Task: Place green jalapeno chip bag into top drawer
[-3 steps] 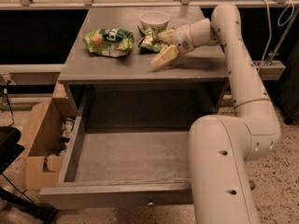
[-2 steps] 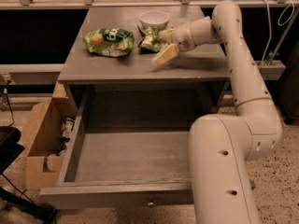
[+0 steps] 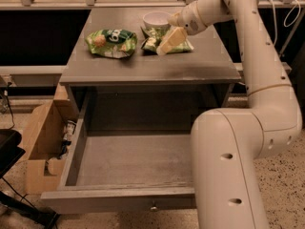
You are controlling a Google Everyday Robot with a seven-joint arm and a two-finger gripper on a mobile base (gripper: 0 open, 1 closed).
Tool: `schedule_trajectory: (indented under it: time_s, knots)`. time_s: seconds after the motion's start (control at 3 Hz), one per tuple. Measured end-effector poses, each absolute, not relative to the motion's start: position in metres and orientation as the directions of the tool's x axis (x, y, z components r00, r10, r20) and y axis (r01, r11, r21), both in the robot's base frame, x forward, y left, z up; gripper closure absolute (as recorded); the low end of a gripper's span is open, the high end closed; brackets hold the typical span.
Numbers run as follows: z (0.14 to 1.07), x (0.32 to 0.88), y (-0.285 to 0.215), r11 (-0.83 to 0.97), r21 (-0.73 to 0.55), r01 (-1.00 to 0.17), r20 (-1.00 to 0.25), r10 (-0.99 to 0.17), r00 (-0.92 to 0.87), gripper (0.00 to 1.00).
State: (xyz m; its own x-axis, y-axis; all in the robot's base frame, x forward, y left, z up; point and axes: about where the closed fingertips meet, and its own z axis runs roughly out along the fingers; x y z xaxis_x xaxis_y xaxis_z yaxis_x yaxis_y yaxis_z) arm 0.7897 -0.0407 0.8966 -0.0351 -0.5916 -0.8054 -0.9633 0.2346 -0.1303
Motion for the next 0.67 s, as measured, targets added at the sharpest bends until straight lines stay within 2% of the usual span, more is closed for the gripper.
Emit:
schedule_trajectory:
  time_s: [0.67]
  knots:
    - [0.958,0.797,-0.085,0.366,-0.338,-0.867,-0.539,-0.83,-0.14,0.0]
